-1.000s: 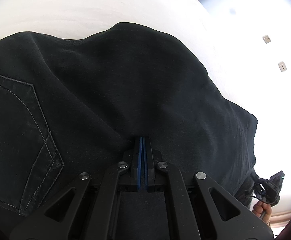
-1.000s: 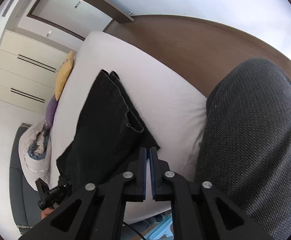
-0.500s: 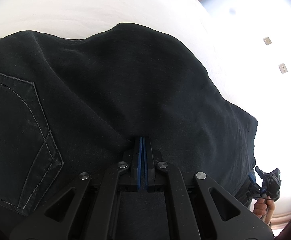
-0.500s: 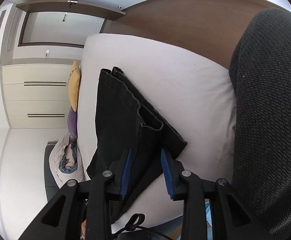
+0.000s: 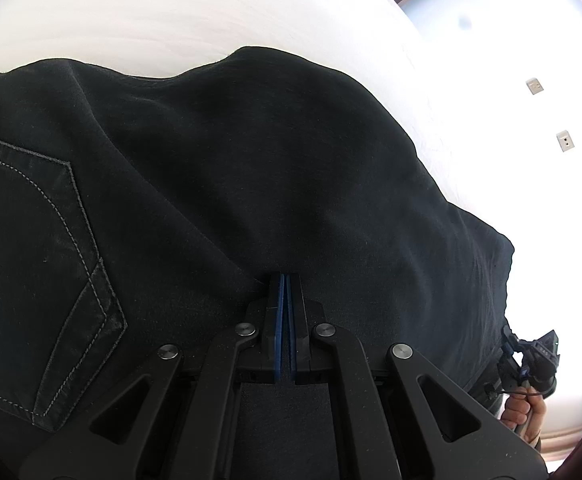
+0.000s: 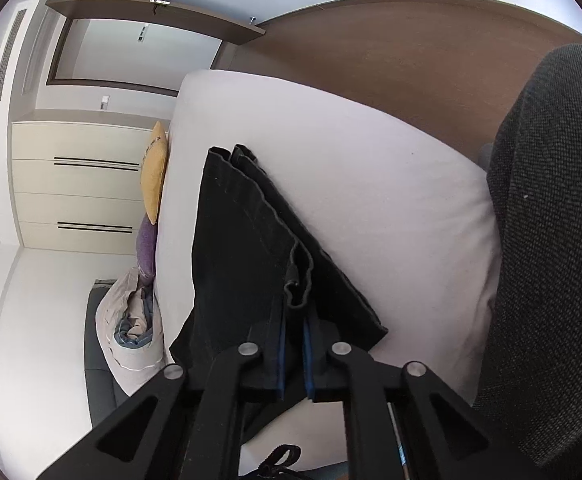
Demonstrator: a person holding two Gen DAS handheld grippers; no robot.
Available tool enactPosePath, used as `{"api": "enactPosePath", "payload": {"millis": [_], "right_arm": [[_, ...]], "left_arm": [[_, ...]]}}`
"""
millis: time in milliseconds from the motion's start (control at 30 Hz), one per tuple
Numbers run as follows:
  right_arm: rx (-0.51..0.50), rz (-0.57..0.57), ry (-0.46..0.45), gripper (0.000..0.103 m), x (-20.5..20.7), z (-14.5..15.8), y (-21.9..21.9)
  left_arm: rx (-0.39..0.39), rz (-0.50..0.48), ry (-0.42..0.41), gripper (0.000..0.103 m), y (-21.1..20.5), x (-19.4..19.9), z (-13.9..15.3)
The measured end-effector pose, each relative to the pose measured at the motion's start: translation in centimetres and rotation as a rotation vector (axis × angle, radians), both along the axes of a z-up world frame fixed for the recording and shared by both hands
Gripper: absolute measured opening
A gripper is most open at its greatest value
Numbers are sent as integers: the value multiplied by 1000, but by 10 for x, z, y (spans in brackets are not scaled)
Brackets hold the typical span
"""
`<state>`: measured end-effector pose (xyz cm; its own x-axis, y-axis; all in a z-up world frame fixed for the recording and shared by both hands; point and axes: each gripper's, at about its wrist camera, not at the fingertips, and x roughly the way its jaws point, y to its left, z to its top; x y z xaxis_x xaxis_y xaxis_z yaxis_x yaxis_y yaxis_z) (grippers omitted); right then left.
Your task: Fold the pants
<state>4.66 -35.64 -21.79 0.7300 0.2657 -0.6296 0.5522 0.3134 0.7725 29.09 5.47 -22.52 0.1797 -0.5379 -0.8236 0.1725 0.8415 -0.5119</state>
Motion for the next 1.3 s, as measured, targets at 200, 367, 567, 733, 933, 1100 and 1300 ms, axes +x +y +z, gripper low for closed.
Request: {"api": "enactPosePath", "payload": {"millis": [200, 367, 567, 733, 933, 1100, 1300], "right_arm": [[-37, 30, 21, 7, -5, 6, 2], [-37, 37, 35, 7, -12, 6, 4], [-35, 37, 42, 7, -15, 3, 4], [-31, 32, 47, 6, -14, 0, 4], [-42, 33, 55, 5, -12, 3, 8], [-39, 32, 58, 3, -10, 0, 11], [-159, 33, 118, 29, -19, 35, 5]], "left_arm": [[10, -2, -6, 1, -4, 0, 2], [33, -11, -20, 1, -9, -1, 4], [47, -19, -29, 1, -15, -2, 7], [49, -16, -27, 1, -19, -4, 6], [79, -38, -53, 1, -26, -6, 9], [8, -4, -28, 1, -18, -4, 4], [-22, 12, -15, 1, -15, -4, -2]]}}
